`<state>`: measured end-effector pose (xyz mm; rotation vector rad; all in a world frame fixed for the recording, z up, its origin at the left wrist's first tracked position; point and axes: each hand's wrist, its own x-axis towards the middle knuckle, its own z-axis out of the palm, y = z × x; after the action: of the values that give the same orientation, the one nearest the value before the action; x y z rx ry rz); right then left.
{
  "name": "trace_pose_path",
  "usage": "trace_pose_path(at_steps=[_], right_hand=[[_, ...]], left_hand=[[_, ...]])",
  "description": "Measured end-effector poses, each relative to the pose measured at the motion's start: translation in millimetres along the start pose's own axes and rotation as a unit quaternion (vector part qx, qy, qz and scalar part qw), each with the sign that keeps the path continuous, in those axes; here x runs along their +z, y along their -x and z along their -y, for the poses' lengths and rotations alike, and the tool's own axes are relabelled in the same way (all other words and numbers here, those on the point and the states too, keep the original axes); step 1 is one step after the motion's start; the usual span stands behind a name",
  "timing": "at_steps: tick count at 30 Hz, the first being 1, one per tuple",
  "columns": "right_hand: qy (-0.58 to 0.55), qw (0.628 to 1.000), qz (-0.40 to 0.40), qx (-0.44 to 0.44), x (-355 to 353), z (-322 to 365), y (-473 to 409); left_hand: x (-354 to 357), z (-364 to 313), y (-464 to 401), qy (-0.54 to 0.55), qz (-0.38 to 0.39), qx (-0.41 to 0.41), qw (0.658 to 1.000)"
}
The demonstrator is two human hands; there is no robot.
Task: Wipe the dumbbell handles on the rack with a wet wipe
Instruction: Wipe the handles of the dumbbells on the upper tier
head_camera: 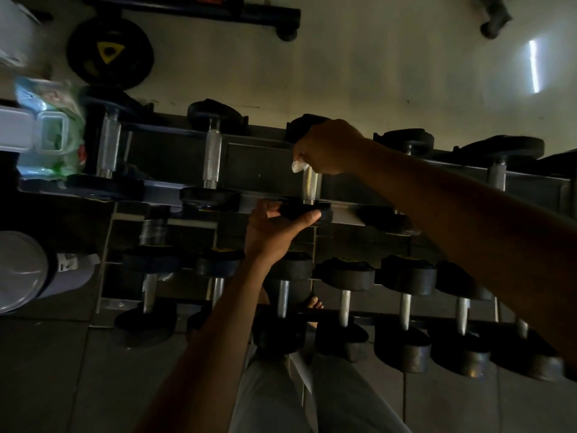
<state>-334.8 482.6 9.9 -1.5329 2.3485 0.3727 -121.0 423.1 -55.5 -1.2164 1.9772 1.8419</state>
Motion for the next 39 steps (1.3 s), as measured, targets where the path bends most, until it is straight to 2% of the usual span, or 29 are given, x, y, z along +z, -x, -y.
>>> trace_pose_path(at_steps=[6, 11, 16, 20, 22, 24, 25, 26, 28, 30, 31, 34, 39], right_hand=[[0.015, 0.994, 0.104, -0.03, -7.8, 10.7, -3.3], [0.026, 0.986, 0.157, -0.054, -4.7, 16.3, -6.5], [-0.039, 0.978, 0.194, -0.063, 2.0, 27.8, 1.5], [-0.1, 0.979, 0.171, -0.045, 14.4, 28.3, 15.1], [-0.185, 0.973, 0.133, -0.024, 16.5, 20.6, 25.2], [-0.322, 0.944, 0.062, 0.021, 22.6, 14.2, 37.6], [-0.388, 0.92, 0.002, 0.056, 29.5, 11.4, 43.6], [-0.445, 0.887, -0.064, 0.101, 37.5, 9.9, 50.1], [-0.55, 0.796, -0.159, 0.199, 53.9, 7.1, 60.6], [-0.624, 0.706, -0.205, 0.265, 65.1, 3.9, 67.3], [-0.64, 0.68, -0.219, 0.284, 70.1, 1.5, 68.9], [-0.658, 0.65, -0.233, 0.301, 75.7, 0.3, 70.8], [-0.651, 0.66, -0.236, 0.291, 79.7, -2.3, 74.7]], left_hand=[[1.5, 0.1, 1.3, -0.001, -0.006, 0.006, 1.0], [0.4, -0.3, 1.0, -0.008, 0.001, 0.022, 1.0], [-1.2, 0.3, 0.7, -0.02, -0.008, 0.042, 0.999], [3.8, 7.0, 6.3, -0.014, -0.047, 0.074, 0.996], [10.3, 10.9, 14.7, -0.03, -0.095, 0.077, 0.992], [19.9, 14.5, 21.9, -0.067, -0.15, 0.115, 0.98], [25.2, 15.4, 24.6, -0.081, -0.172, 0.134, 0.973], [31.1, 14.6, 27.0, -0.09, -0.185, 0.141, 0.968], [44.0, 10.2, 29.2, -0.107, -0.206, 0.134, 0.964], [58.9, 6.6, 27.6, -0.136, -0.227, 0.122, 0.957], [65.7, 5.4, 25.9, -0.15, -0.237, 0.113, 0.953], [77.9, 7.5, 19.4, -0.176, -0.274, 0.104, 0.94], [73.2, 13.3, 16.5, -0.141, -0.309, 0.121, 0.933]])
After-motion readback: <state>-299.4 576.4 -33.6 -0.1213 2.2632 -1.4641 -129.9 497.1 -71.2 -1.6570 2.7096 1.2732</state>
